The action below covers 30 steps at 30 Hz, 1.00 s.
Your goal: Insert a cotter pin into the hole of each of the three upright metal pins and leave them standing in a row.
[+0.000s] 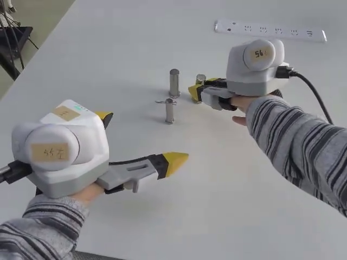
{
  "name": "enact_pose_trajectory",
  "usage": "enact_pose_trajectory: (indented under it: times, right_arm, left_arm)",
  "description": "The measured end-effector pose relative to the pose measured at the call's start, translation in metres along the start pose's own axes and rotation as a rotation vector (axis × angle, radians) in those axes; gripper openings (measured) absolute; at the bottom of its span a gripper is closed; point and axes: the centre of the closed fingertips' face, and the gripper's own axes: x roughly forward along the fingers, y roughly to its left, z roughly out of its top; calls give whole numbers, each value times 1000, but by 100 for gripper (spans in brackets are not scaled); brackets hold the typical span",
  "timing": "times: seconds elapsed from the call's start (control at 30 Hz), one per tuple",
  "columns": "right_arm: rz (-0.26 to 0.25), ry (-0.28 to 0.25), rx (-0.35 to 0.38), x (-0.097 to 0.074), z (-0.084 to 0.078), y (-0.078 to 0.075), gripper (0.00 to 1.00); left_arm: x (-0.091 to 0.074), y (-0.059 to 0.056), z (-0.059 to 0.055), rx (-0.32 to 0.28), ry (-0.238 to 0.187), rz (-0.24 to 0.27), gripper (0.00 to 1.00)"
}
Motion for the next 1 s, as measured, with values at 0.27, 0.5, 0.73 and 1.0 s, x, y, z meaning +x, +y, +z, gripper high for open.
enact_pose_trajectory:
  times: [0.27,0.5,0.73,1.0]
  right_arm:
    - [-22,1,-20,-13,-2,4,8]
    - [-38,-13,-34,-31,-3,5,8]
    - [-47,-4,-37,-47,-16,7,8]
    - [-61,3,-8,-80,-31,21,8]
  left_arm:
    - [0,-5,4,13,-8,-8,96]
    - [-1,-9,6,30,-7,-20,96]
    - [-4,-16,10,37,-18,-34,96]
    - [-10,-23,10,44,-21,-49,96]
